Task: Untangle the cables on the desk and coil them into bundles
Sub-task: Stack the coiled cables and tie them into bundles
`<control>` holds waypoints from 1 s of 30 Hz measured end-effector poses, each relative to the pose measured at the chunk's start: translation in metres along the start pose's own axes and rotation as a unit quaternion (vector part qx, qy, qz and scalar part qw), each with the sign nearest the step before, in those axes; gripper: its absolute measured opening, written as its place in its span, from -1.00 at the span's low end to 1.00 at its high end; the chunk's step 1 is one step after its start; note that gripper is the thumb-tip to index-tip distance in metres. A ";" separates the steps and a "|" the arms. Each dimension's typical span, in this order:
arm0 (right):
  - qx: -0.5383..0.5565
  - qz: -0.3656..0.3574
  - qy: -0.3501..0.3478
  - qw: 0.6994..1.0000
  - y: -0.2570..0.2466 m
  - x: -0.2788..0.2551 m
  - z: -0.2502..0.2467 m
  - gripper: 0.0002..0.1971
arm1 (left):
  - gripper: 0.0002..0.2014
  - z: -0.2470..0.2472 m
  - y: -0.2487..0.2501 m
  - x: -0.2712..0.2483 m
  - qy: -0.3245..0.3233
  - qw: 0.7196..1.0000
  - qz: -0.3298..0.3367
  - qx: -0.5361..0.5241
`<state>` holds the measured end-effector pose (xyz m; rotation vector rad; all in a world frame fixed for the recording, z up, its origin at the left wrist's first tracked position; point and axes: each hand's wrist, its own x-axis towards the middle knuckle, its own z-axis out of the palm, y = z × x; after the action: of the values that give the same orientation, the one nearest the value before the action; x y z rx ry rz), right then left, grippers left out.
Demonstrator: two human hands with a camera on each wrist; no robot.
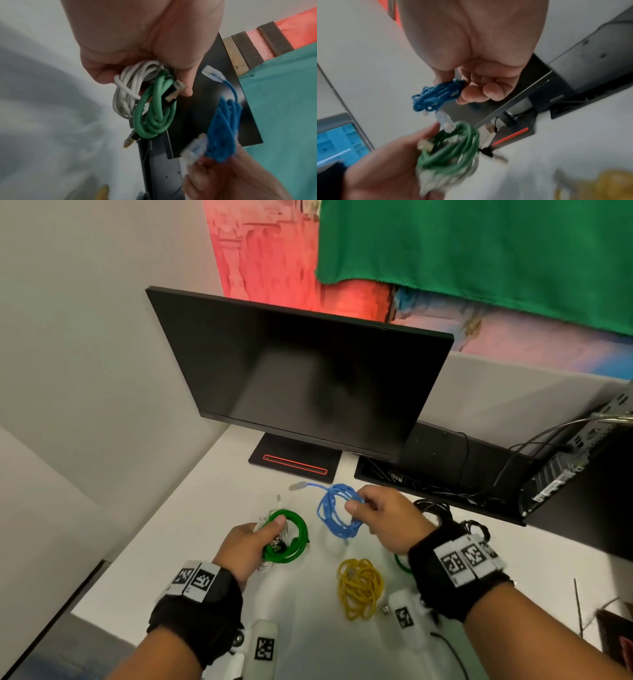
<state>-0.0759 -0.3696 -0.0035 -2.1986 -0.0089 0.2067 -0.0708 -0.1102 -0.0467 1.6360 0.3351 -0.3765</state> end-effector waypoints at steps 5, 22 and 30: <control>0.059 0.012 0.040 0.997 -0.022 -0.021 0.056 -0.67 | -0.58 0.022 0.016 -0.014 -0.067 0.997 0.003 -0.039; -0.135 0.010 -0.003 0.991 -0.019 -0.037 0.099 -0.66 | -0.82 0.022 -0.004 -0.029 -0.010 0.998 0.050 -0.028; -0.169 0.090 -0.025 0.981 0.051 -0.096 0.045 -0.76 | -0.69 -0.014 -0.041 -0.011 0.066 0.997 0.005 0.031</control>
<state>-0.1808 -0.3716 -0.0562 -2.5344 0.1360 0.3858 -0.0978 -0.0923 -0.0773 1.7267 0.4184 -0.2733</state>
